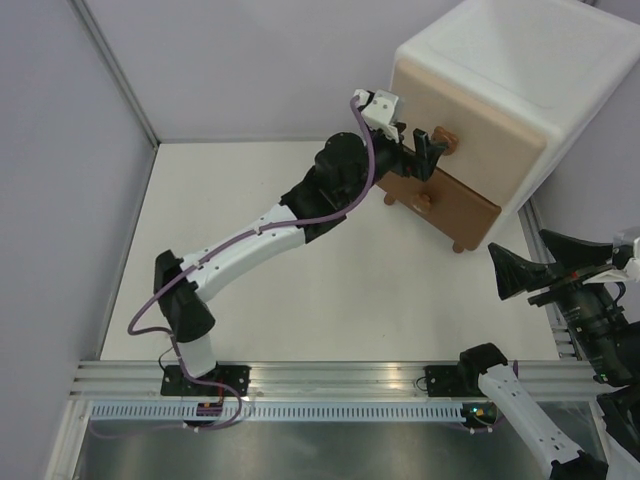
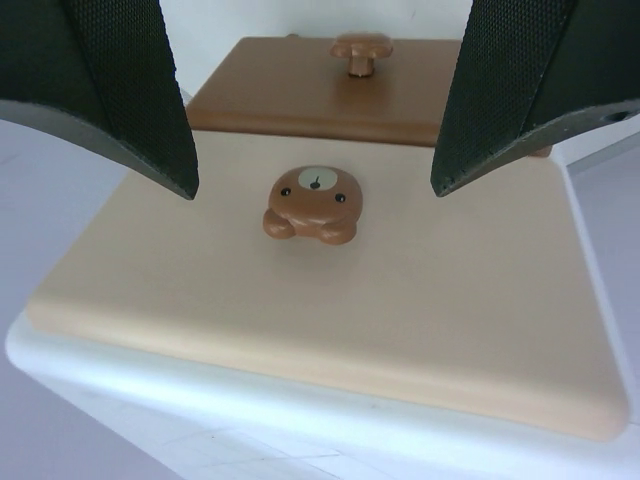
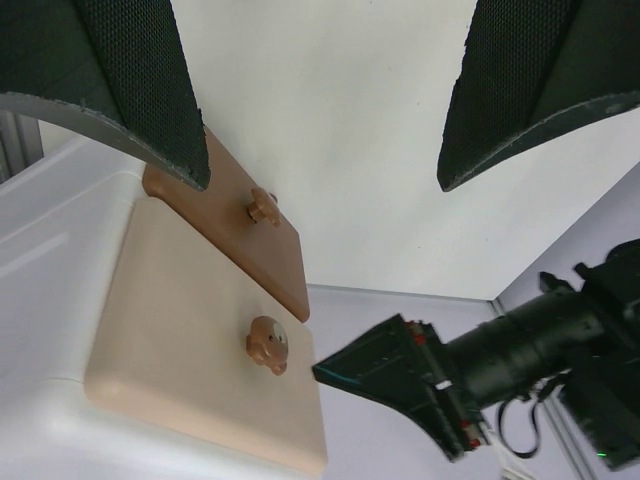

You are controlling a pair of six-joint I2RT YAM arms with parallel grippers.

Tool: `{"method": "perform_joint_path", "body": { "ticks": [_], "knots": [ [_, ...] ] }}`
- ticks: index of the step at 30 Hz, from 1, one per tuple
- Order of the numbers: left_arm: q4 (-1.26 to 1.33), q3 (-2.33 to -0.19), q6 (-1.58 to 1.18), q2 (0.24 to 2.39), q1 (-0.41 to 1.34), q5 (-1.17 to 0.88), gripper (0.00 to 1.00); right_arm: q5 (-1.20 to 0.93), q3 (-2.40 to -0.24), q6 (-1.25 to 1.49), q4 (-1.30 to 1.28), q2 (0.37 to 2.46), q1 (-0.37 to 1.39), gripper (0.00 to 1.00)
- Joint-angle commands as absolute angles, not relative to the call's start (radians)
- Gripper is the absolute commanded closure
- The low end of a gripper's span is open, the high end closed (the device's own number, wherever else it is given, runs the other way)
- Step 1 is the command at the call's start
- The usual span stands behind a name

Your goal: Place and organize the shoes in the shoe cabinet

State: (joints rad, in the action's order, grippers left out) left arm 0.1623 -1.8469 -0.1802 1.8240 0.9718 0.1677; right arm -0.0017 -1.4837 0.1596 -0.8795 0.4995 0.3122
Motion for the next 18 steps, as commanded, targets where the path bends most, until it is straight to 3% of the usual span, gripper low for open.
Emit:
{"method": "perform_joint_path", "body": {
  "ticks": [1, 18],
  "knots": [
    [0.164, -1.763, -0.233, 1.663, 0.969, 0.161, 0.00, 0.058, -1.503, 0.149, -0.890, 0.479, 0.318, 0.02],
    [-0.441, -1.065, -0.383, 0.754, 0.969, 0.468, 0.00, 0.207, -1.378, 0.179, -0.963, 0.289, 0.318, 0.02]
  ]
}}
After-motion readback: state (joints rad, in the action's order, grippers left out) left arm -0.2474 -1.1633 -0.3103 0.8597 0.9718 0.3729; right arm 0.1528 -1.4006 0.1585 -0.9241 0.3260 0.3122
